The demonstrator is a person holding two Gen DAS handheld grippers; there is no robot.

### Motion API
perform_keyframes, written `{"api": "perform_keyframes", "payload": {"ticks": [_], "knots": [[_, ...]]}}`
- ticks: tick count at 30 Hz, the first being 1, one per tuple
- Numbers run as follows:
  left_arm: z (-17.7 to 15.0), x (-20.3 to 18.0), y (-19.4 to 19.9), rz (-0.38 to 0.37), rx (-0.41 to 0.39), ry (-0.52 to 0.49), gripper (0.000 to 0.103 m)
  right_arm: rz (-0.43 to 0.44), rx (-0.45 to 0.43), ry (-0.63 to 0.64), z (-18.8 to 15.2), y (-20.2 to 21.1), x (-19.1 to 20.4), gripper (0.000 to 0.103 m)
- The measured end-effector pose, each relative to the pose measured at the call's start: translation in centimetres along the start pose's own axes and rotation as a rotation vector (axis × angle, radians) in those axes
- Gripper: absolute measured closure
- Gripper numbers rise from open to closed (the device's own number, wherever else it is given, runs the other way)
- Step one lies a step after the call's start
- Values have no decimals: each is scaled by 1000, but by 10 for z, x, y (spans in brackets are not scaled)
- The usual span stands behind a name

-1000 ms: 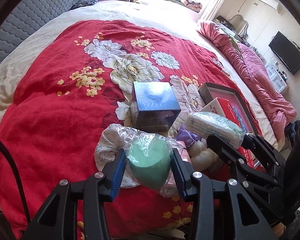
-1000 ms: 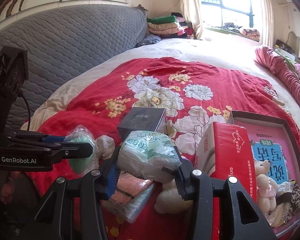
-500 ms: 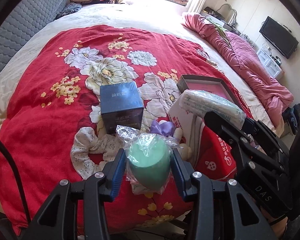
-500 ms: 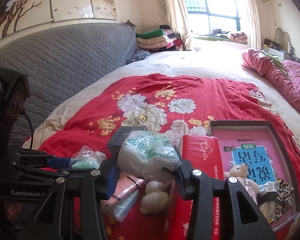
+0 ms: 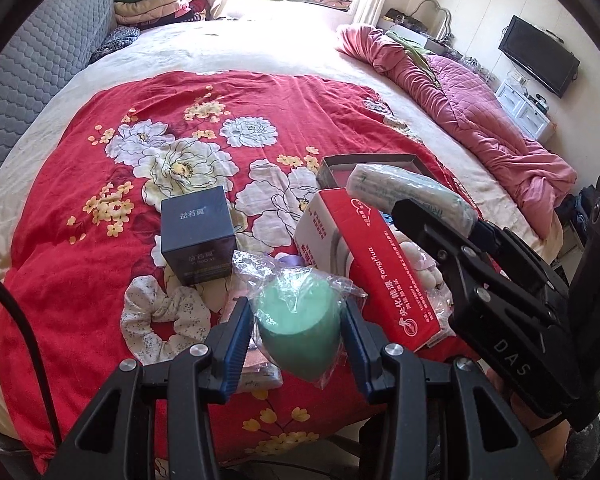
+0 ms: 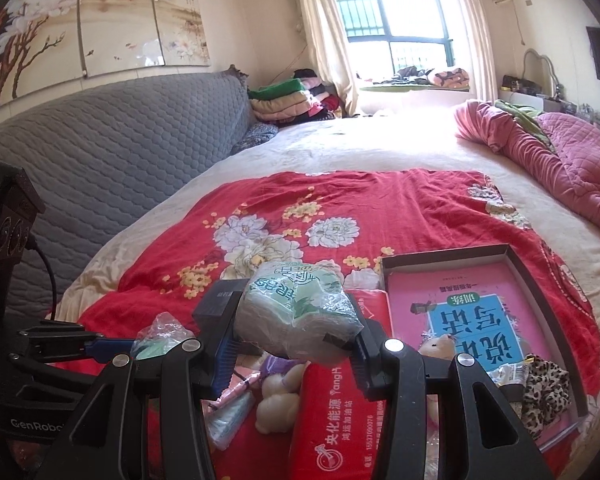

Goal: Organize soft objects
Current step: 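Carry the green soap with the left gripper and tissue packet with the right toward the tray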

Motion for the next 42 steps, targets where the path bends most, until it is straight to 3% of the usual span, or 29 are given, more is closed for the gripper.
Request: {"api": "perform_keyframes", "payload": {"ticks": [2, 12, 42], "knots": [[3, -3, 1, -31, 1, 20, 59, -17, -9, -4, 1, 3, -7, 55], [15, -26, 1, -12, -9, -6, 59, -77, -47, -26, 7, 17, -37, 55], [46, -116, -26, -65, -5, -164, 59, -283, -141, -167, 15, 77, -152, 55]]}}
Point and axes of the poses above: each gripper's, at about its wrist camera, not at the fingertips, and y roughly against the way its jaws point, x to its left, z to its top, the point moved 5 cm from there along -y, roughly the way its jaws point, and after that the axes turned 8 degrees about -z, right-handed, at the moved point
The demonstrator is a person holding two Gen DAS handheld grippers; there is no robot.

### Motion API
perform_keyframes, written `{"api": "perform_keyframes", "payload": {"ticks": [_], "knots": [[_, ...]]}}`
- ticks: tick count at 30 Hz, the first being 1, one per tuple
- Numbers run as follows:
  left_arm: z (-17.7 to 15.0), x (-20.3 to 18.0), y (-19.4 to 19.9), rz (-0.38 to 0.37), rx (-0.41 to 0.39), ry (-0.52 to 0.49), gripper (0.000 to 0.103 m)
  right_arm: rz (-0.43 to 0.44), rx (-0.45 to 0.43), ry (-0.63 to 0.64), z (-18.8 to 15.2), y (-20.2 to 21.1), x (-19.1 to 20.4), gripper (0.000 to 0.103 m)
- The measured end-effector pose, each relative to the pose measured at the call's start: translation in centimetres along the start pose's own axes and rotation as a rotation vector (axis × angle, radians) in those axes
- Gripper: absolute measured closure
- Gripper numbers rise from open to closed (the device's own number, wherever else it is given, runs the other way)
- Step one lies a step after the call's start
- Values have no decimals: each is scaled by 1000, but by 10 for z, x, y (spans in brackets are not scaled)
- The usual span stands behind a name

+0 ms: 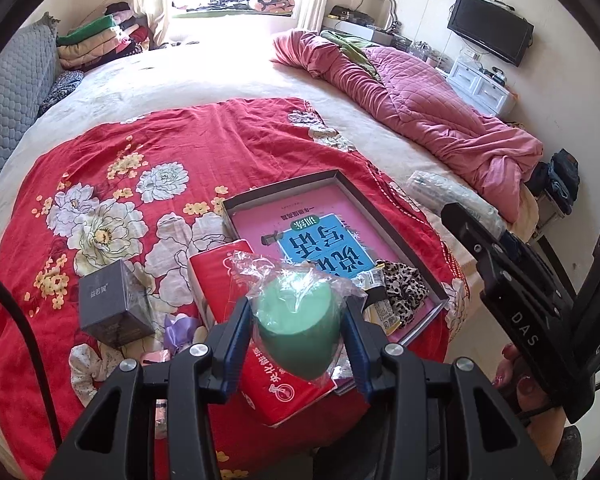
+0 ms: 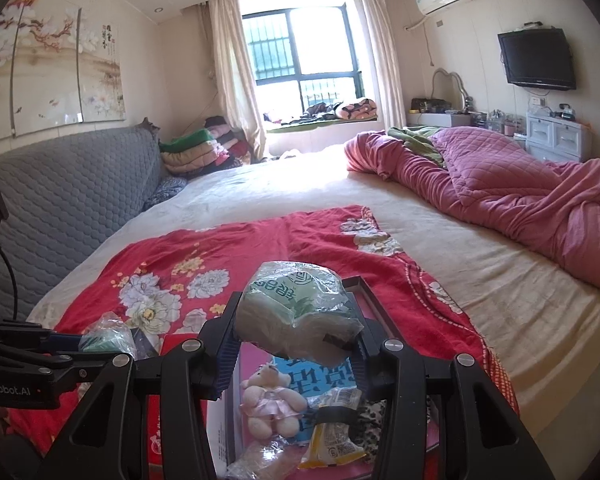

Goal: Organize soft objects
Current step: 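Carry the green soap with the left gripper and tissue packet with the right toward the tray, then lower the green soap into the tray with the left gripper while the right holds the packet above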

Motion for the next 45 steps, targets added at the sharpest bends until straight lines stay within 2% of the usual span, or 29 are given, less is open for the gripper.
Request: {"api": "perform_keyframes", "payload": {"ticks": [9, 20, 32, 45], "knots": [[12, -25, -16, -23, 7, -39, 59, -66, -12, -38, 2, 7, -37, 55], [18, -50, -45, -53, 23, -83, 59, -101, 9, -49, -8, 2, -61, 55], [10, -53, -84, -62, 72, -76, 59, -129, 29, -64, -19, -5, -83, 55], [-6, -55, -125, -66, 136, -97, 59, -129, 61, -47, -32, -14, -89, 55]]}}
Point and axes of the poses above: each gripper's, at about its wrist camera, not at the fingertips, and y roughly against the way its jaws point, x to its left, z to its top, the point moved 5 cm from there along -y, roughly the way its jaws point, and after that the axes turned 8 degrees about -z, right-handed, at the moved point
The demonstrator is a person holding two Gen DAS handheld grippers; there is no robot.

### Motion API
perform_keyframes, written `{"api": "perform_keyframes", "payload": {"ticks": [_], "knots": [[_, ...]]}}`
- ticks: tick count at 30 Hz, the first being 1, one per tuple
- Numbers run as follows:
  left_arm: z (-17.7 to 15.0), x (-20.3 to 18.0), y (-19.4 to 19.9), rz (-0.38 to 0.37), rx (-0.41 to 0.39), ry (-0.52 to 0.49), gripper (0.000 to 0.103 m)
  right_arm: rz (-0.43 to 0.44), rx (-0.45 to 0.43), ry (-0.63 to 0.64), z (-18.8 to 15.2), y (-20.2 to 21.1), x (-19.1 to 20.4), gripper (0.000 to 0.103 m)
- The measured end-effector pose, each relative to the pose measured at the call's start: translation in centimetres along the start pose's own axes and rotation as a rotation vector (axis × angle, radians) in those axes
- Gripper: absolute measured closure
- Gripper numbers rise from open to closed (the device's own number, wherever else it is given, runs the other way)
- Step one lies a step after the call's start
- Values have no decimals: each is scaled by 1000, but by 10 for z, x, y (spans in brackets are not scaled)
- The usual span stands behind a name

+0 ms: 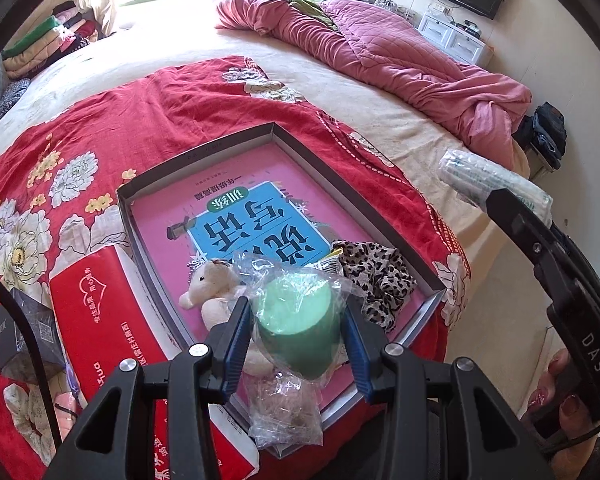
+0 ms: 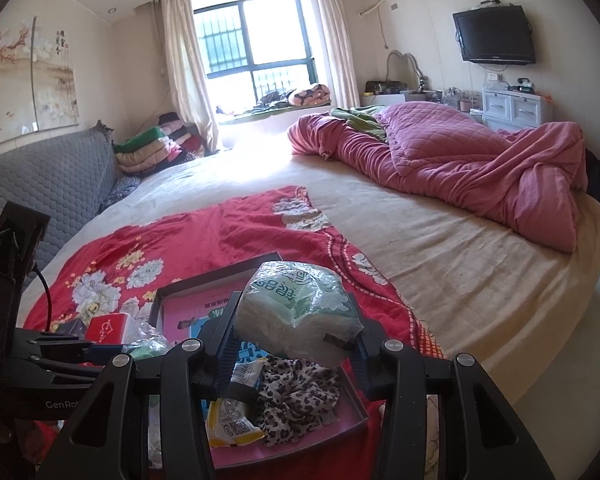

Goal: Organize soft objects
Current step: 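Lower the green soap into the tray with the left gripper while the right holds the packet above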

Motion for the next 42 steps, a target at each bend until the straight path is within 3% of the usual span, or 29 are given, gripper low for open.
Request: {"api": "perform_keyframes", "payload": {"ticks": [13, 42], "knots": [[-15, 4, -36, -17, 73, 6, 59, 8, 35, 11, -11, -12, -1, 55], [-13, 14, -51, 11, 90, -4, 59, 55, 203, 70, -60, -64, 10, 55]]}}
Point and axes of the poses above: each gripper's, at about its wrist camera, not at the fingertips, and y roughly against the way its jaws point, x to its left, z to its top, the point moved 5 cm from there along -y, roughly the way its jaws point, and after that the axes turned 8 degrees about -z, right-handed, at the moved point
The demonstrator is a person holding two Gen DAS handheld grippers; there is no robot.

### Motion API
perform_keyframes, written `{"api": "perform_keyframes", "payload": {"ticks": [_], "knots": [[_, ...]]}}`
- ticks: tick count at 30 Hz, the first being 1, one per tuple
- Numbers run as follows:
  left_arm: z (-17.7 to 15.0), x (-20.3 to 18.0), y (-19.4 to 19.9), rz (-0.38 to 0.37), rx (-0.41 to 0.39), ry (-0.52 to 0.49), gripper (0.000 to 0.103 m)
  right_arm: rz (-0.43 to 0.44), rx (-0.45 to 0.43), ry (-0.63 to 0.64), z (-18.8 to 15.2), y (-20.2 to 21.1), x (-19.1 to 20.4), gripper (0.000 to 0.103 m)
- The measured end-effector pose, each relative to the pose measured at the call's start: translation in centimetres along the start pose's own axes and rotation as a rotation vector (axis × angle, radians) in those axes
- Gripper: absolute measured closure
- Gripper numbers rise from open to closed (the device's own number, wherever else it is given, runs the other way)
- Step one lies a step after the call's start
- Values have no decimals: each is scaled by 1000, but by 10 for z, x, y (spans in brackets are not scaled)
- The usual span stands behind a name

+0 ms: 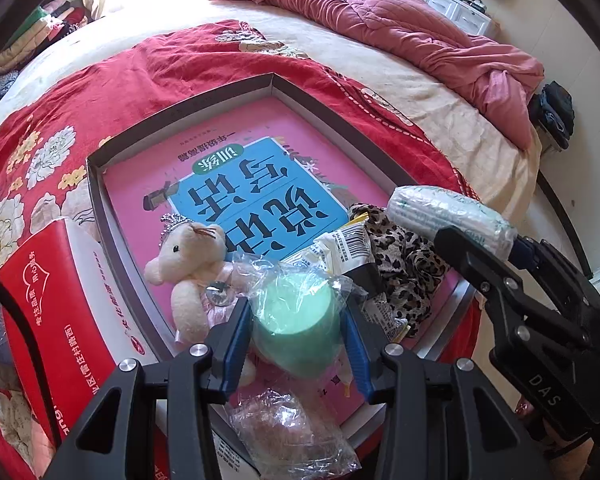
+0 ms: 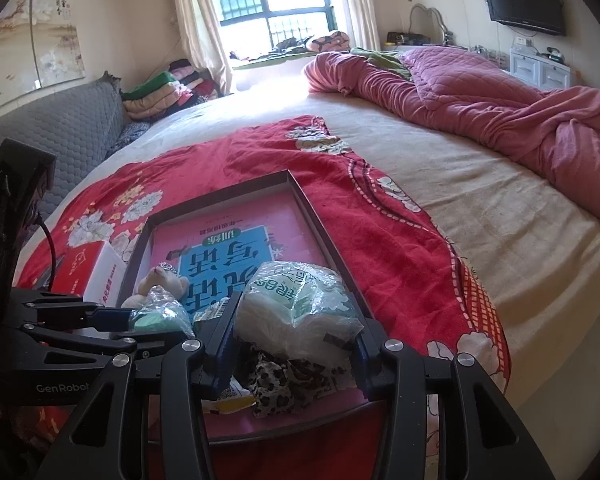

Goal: Organize soft objects
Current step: 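Lower the green soap into the tray with the left gripper while the right holds the packet above, then lower the tissue packet into the tray and open the right gripper while the left releases the soap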

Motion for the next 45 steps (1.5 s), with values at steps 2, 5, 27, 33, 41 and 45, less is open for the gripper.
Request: {"api": "perform_keyframes", "payload": {"ticks": [2, 5, 27, 33, 41, 45], "knots": [[0, 0, 0, 0, 0, -1, 59, -3, 11, 7, -3, -5, 1, 55], [0, 0, -1, 3, -2, -3, 59, 5, 35, 9, -7, -11, 2, 55], [-2, -2, 3, -9, 7, 7, 59, 38, 143, -9, -20, -24, 5, 49], [-2, -2, 4, -14, 8, 10, 59, 69, 136, -42, -18, -21, 2, 41], [-2, -3, 5, 1, 16, 0, 58, 72, 133, -83, -16, -19, -4, 35], [-3, -4, 5, 5, 21, -5, 57, 68, 132, -84, -16, -18, -3, 35]]}}
Point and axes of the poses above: each gripper's, at about its wrist camera, not at the fingertips, and y roughly against the way its jaws point, x to its left, z to its top, the point moved 5 cm from there along -y, roughly the way its jaws point, and after that the axes turned 8 degrees about -z, right-handed, at the moved point
